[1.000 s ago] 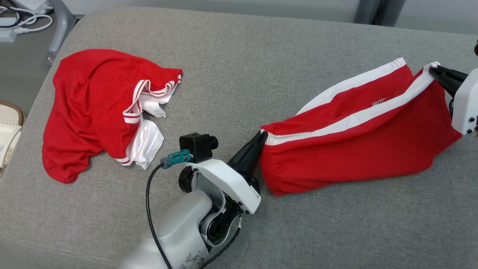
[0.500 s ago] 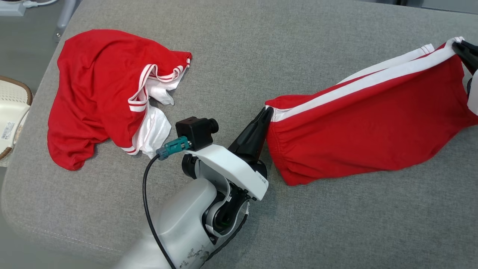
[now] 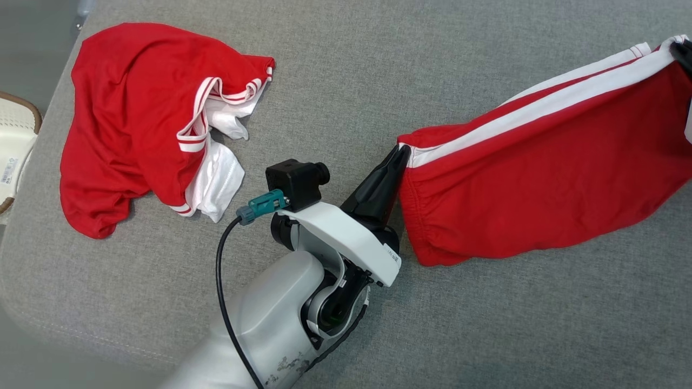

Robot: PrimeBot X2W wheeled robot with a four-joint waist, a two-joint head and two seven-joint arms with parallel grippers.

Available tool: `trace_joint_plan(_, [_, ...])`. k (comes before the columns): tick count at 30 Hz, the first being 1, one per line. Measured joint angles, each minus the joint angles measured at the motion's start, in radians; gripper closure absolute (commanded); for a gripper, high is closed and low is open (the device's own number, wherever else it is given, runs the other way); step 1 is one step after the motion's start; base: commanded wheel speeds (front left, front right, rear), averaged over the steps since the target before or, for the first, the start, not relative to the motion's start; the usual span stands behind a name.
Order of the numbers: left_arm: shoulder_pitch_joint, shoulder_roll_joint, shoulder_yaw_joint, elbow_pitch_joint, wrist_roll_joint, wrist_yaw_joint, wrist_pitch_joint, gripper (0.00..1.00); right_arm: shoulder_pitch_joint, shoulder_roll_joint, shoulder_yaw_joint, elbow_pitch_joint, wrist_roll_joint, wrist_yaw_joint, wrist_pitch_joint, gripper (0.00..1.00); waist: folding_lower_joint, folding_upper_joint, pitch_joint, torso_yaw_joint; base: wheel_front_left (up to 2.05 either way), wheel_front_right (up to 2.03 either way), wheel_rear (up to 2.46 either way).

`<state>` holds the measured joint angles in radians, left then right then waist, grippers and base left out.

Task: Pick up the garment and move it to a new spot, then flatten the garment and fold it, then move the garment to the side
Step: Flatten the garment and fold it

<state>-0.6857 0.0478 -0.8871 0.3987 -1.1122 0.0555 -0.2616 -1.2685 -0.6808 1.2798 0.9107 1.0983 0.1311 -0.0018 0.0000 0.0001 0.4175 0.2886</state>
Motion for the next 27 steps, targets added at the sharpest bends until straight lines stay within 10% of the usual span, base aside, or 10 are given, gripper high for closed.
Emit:
trace_joint_plan(14, [-0.025,0.0,-0.018,-0.01,0.01,0.016,0.0,1.0,-0.023,0.019,0.001,0.05,-0.047,0.0,-0.063,1.0,0.0,0.0,0.048,0.011,0.0,0.0,0.0])
trace_joint_plan(15, [-0.026,0.0,-0.018,-0.011,0.01,0.018,0.0,1.0,-0.025,0.022,0.001,0.06,-0.044,0.0,-0.072,0.91,0.0,0.0,0.051,0.011,0.0,0.0,0.0])
trace_joint_plan(16, [-0.026,0.0,-0.018,-0.011,0.01,0.018,0.0,1.0,-0.025,0.022,0.001,0.06,-0.044,0.0,-0.072,0.33,0.0,0.0,0.051,0.011,0.0,0.0,0.0])
trace_joint_plan(17, [-0.026,0.0,-0.018,-0.012,0.01,0.018,0.0,0.99,-0.028,0.027,-0.002,0.077,-0.04,0.0,-0.086,0.0,0.0,0.0,0.054,0.012,0.0,0.0,0.0])
trace_joint_plan(18, [-0.026,0.0,-0.019,-0.012,0.009,0.019,0.0,0.74,-0.03,0.034,-0.012,0.098,-0.018,0.0,-0.086,0.0,0.0,0.0,0.056,0.012,0.0,0.0,0.0])
trace_joint_plan(19, [-0.027,0.0,-0.024,-0.009,0.004,0.021,0.0,0.08,-0.03,0.038,-0.013,0.11,-0.011,0.0,-0.085,0.0,0.0,0.0,0.057,0.012,0.0,0.0,0.0])
trace_joint_plan(27, [-0.032,0.0,-0.012,0.018,0.009,0.044,0.0,0.0,-0.012,0.051,-0.007,0.124,-0.009,0.0,-0.134,0.0,0.0,0.0,0.043,0.0,0.0,0.0,0.0])
